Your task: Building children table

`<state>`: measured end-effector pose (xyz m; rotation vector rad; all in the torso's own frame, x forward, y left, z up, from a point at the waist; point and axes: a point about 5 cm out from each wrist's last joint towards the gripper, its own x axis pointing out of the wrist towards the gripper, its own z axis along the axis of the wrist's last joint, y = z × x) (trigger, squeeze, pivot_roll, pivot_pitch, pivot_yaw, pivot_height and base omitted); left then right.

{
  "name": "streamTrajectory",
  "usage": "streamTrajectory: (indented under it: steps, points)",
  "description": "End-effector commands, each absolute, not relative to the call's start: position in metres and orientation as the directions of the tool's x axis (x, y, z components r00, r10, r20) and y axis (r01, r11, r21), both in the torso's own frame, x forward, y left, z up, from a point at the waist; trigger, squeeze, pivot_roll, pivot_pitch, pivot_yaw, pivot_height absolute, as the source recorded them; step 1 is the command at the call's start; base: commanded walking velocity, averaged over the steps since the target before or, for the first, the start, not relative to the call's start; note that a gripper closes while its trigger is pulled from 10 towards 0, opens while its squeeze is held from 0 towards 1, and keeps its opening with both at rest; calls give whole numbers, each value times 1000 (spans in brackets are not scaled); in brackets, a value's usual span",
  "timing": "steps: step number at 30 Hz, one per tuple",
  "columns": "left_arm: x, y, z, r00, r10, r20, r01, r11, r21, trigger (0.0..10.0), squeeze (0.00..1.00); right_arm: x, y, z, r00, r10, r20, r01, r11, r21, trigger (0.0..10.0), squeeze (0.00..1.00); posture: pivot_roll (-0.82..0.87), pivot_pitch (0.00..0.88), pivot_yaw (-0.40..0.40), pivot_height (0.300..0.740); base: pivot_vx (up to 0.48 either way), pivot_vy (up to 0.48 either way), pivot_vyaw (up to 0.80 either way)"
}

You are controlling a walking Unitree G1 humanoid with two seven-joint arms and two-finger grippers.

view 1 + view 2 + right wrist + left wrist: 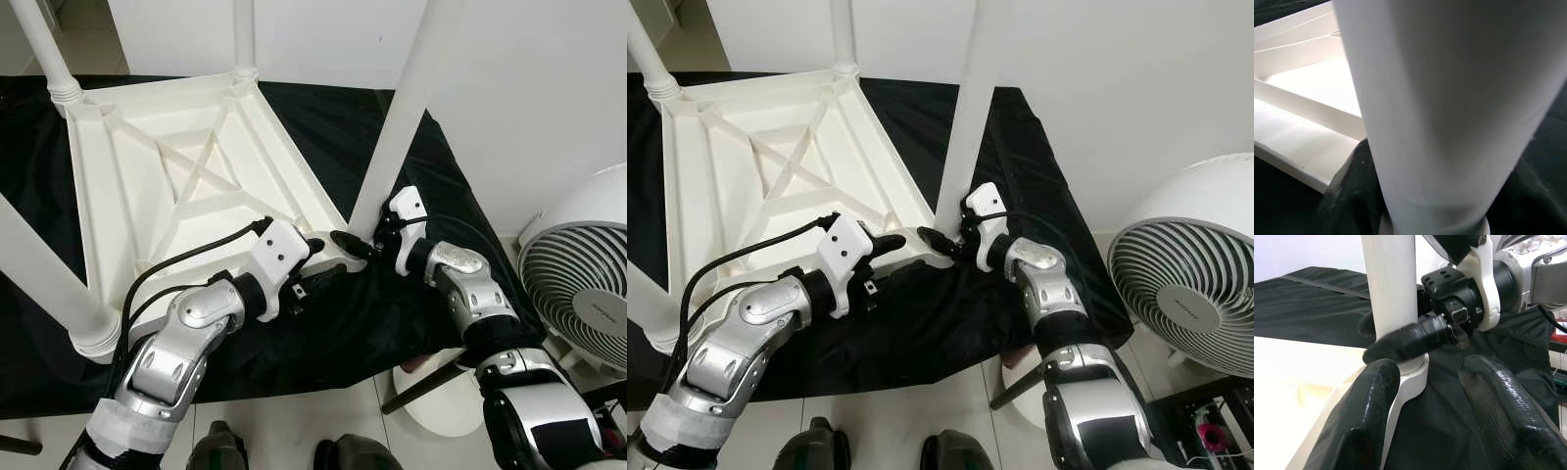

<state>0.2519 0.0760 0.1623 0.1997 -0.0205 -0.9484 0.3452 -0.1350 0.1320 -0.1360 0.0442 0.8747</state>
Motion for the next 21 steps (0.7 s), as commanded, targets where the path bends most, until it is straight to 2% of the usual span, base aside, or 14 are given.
streamTrajectory:
  steps: [1,6,9,20,21]
  points:
    - [247,74,161,572,-817,-79,814,553,176,10000,0,345,-137,128,650,753,-104,-760,644,-84,0,0,28,10,-77,740,0,0,0]
    - [243,71,158,563,-823,-84,822,545,166,10000,0,344,-142,124,672,736,-86,-741,667,-76,0,0,25,19,-88,740,0,0,0]
    - [244,73,158,569,-819,-75,820,558,131,10000,0,340,-141,123,680,731,-63,-733,676,-67,0,0,-3,20,-60,740,0,0,0]
    - [247,69,160,542,-836,-87,835,524,166,10000,0,333,-135,121,714,700,-1,-699,713,-54,0,0,-10,31,-54,740,0,0,0]
    - [248,70,161,544,-835,-87,834,526,168,10000,0,330,-131,121,745,667,7,-666,745,-46,10000,0,-4,33,-60,740,0,0,0]
